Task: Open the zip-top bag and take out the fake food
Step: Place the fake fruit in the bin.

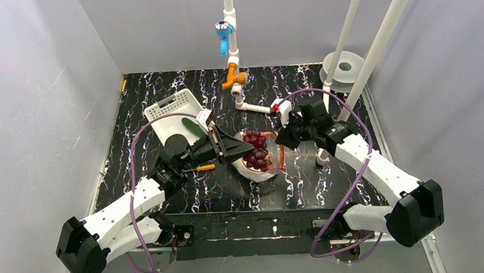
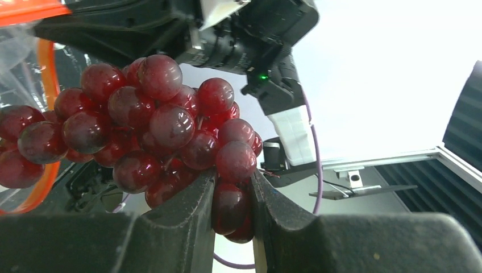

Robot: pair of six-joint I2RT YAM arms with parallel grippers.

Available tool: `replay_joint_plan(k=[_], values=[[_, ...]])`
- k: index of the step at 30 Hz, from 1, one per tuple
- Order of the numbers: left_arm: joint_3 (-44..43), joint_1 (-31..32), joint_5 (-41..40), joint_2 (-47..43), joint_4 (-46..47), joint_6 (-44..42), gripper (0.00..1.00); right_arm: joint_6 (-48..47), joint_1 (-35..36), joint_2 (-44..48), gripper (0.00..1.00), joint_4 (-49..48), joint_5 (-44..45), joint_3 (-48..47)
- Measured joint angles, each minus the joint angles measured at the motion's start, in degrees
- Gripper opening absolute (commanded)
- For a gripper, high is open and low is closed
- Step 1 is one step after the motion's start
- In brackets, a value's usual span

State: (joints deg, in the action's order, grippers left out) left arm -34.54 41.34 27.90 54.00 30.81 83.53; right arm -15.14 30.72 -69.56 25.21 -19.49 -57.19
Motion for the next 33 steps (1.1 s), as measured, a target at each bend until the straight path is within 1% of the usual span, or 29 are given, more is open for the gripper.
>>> replay_joint_plan(k=[7, 14, 21, 27, 33], values=[[-3.2, 0.0, 1.6, 0.9, -0.2, -0.5, 0.0, 0.0, -0.6, 0.0, 0.01, -0.6, 0.0, 0.5], [-7.7, -0.2, 2.9, 2.9, -1.9, -1.9, 0.0, 0.0, -0.8, 0.2, 0.01, -1.3, 0.0, 1.7], [-10.6, -0.9, 3.2, 3.0, -3.5, -3.9, 0.0, 0.0, -1.4, 0.9, 0.01, -1.4, -0.7, 2.0], [-13.2, -2.4, 3.2, 2.3, -9.2, -8.0, 0.0, 0.0, -2.0, 2.2, 0.01, -1.6, -1.6, 2.7], [-15.0, -5.4, 2.7, -0.9, -15.9, -13.2, 0.0, 0.0, -2.6, 3.1, 0.01, -1.6, -2.4, 2.7]])
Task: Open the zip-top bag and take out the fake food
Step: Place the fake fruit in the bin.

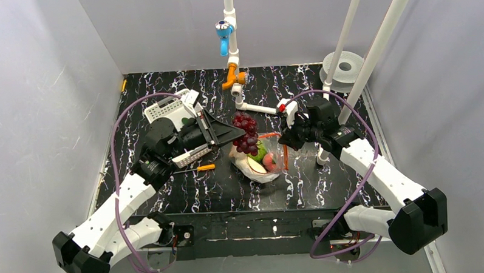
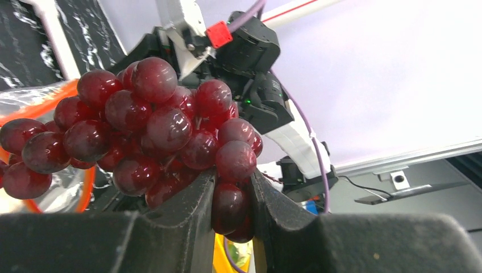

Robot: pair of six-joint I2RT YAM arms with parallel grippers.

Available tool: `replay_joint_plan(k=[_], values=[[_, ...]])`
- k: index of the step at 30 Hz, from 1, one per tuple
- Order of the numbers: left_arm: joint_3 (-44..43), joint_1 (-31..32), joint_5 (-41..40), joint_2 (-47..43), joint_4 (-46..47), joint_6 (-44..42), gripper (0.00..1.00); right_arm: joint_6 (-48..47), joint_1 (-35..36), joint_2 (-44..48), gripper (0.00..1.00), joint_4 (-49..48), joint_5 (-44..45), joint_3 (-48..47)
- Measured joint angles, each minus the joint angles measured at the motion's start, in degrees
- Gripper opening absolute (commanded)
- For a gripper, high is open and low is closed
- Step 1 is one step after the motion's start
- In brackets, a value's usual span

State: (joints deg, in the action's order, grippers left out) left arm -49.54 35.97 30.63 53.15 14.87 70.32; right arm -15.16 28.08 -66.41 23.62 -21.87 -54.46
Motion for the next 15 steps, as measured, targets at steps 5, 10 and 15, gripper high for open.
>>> replay_joint_plan(k=[5, 10, 15], values=[[0.0, -2.8, -0.7, -2.1, -4.7, -3.9, 0.0, 0.0, -0.3, 0.5, 0.01, 0.0, -1.0, 0.0], [0.0, -6.3, -1.8, -2.4, -8.9, -7.3, 0.0, 0.0, -0.3, 0.5, 0.01, 0.0, -1.5, 0.0], [0.0, -10.1, -2.7, -2.4, -12.3, -10.4, 0.0, 0.0, -0.4, 0.5, 0.01, 0.0, -2.0, 0.3]])
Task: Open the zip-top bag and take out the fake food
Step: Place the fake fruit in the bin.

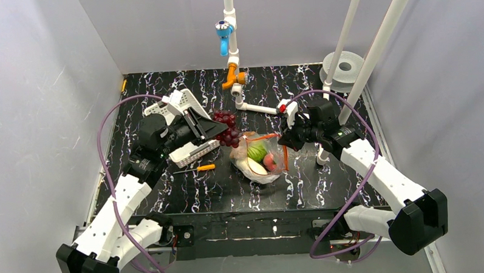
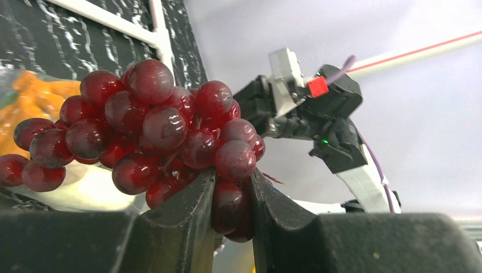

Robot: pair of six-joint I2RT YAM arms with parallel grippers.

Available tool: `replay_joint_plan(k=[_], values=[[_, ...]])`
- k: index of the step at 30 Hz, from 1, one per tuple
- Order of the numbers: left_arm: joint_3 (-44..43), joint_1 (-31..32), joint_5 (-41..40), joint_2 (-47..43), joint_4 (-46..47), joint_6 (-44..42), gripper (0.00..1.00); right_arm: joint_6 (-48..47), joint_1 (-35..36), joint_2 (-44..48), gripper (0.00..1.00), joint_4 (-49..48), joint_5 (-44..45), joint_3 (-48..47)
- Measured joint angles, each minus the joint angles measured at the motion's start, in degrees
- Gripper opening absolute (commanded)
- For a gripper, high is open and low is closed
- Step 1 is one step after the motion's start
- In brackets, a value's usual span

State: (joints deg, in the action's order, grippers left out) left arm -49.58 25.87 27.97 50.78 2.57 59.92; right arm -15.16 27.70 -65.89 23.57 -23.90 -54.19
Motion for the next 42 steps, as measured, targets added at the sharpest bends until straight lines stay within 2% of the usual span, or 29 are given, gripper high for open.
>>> replay_joint_plan(k=[9, 20, 30, 42], values=[[-0.1, -7.6, -1.3, 0.0, -7.5, -7.3, 0.0, 0.0, -0.3, 0.1, 0.01, -0.1, -0.5, 0.3], [-1.2, -16.8, -7.8, 1.5, -16.3, -19.8, 0.0, 0.0, -0.4, 0.2, 0.01, -0.1, -1.5, 0.5], [-1.9, -19.4, -15.3, 9.4, -17.9, -28.8, 0.0, 0.0, -0.4, 0.2, 0.01, -0.2, -2.1, 0.6], [-3.7, -20.8, -18.8, 19.3, -17.9, -33.4, 0.04, 0.0, -0.4, 0.2, 0.01, -0.2, -2.5, 0.7]])
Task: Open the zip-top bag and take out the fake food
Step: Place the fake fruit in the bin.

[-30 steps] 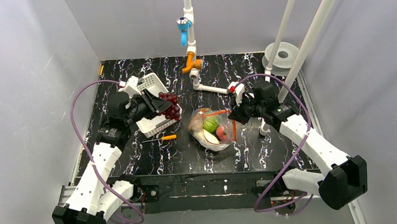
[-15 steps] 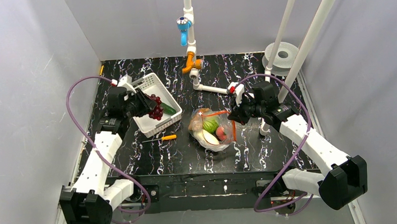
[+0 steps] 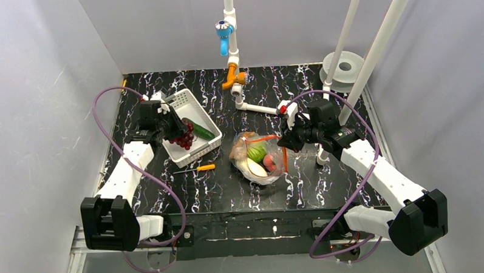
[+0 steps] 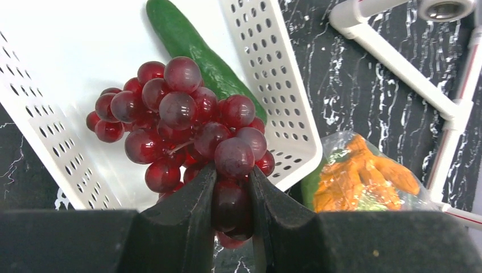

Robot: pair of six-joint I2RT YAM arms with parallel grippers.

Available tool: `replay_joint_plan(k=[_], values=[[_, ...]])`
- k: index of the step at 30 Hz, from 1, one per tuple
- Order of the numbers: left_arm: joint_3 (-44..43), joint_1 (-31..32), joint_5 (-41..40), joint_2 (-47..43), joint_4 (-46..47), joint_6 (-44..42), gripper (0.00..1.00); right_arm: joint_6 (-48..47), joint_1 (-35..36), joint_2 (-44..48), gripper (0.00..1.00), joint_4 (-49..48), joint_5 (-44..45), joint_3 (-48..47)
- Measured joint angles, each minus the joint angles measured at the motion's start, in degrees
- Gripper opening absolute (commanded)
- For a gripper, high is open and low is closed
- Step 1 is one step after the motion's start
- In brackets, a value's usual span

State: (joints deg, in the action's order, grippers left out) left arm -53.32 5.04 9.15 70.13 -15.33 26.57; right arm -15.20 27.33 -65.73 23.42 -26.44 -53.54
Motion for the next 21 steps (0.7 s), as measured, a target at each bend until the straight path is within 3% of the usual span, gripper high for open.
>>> replay_joint_plan(k=[13, 16, 21], values=[[-1.1, -2.3, 0.0, 6.9, 0.1, 0.4, 0.33, -0.1, 0.0, -0.2, 0.01, 0.0, -0.7, 0.0], [-1.4, -2.6, 0.2, 6.9, 0.1, 0.7, 0.45, -0.2, 0.0, -0.2, 0.01, 0.0, -0.8, 0.0], [-1.9, -3.0, 0.5, 6.1, 0.1, 1.6, 0.76, -0.2, 0.0, -0.3, 0.01, 0.0, -1.2, 0.0]])
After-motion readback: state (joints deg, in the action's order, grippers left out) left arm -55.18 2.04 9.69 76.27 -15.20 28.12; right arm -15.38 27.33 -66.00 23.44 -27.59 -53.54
